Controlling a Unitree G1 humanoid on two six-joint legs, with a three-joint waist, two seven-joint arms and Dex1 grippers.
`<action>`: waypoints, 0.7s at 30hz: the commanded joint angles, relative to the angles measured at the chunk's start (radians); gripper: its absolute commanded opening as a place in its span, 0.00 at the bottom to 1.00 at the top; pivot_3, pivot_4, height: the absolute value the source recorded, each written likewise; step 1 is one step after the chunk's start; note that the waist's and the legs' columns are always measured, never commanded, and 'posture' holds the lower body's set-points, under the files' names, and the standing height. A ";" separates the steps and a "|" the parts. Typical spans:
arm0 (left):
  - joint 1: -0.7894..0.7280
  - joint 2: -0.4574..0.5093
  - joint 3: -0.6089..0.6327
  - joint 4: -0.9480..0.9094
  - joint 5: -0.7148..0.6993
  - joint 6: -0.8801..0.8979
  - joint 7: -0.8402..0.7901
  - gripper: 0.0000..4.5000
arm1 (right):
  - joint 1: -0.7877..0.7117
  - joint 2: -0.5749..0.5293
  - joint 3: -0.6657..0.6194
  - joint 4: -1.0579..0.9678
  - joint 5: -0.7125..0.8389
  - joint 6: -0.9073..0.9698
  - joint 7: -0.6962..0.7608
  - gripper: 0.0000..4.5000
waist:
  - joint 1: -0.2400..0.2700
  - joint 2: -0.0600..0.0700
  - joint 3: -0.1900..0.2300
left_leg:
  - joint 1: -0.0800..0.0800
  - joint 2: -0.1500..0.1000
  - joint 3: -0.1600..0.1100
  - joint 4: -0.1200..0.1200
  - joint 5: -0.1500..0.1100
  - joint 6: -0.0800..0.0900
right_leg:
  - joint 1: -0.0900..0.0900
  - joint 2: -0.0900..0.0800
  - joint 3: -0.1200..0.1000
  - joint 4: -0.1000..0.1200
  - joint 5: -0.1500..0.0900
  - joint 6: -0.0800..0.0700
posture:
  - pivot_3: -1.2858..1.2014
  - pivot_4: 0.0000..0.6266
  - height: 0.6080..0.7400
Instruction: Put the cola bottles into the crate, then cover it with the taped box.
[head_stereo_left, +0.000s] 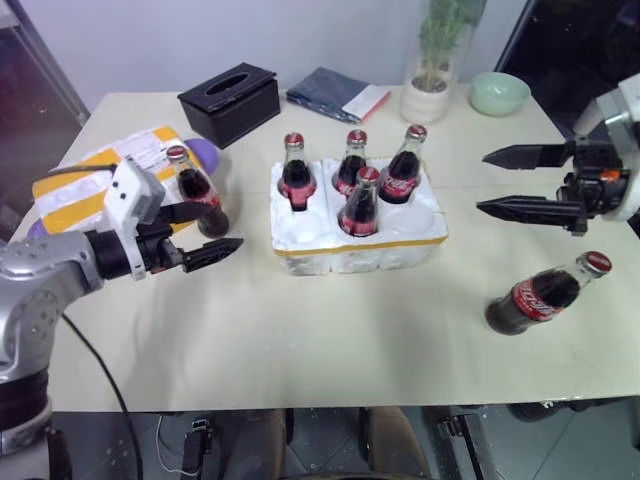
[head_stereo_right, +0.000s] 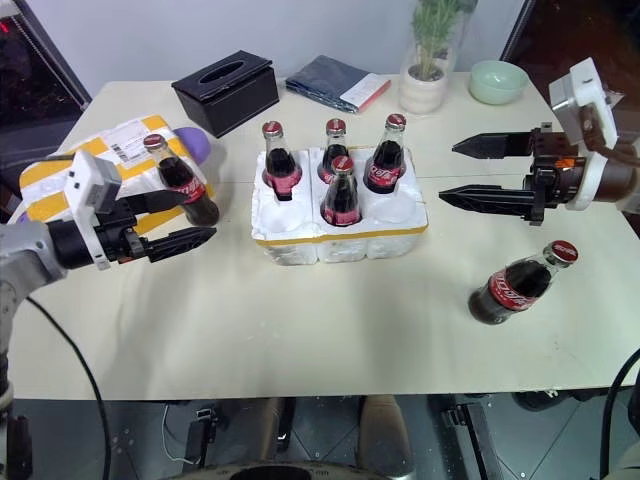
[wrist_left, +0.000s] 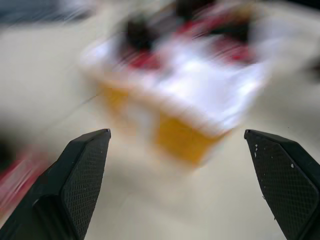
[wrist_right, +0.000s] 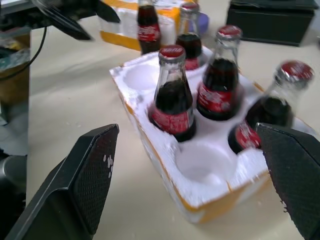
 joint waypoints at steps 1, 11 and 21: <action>-0.007 -0.039 0.021 0.015 0.101 -0.065 0.166 1.00 | -0.046 0.003 0.000 0.013 -0.010 -0.014 0.009 1.00 | 0.002 0.000 0.000 | 0.000 0.000 0.000 0.001 0.000 0.000 | 0.001 0.000 0.000 0.000 0.000 0.000 | 0.52 0.24 1.00; -0.149 -0.174 -0.074 0.234 0.214 -0.176 0.334 1.00 | -0.078 -0.011 0.014 0.000 0.001 0.037 0.035 1.00 | -0.005 0.000 0.000 | 0.000 0.000 0.000 -0.001 0.000 0.000 | 0.000 0.000 0.000 -0.001 0.001 0.000 | 0.52 0.24 1.00; -0.253 -0.226 -0.186 0.435 0.279 -0.277 0.320 1.00 | -0.077 0.000 -0.006 -0.025 -0.001 0.037 0.015 1.00 | -0.001 0.000 0.000 | 0.000 0.000 0.000 0.000 0.000 0.000 | 0.000 0.000 0.000 -0.001 0.001 0.000 | 0.52 0.24 1.00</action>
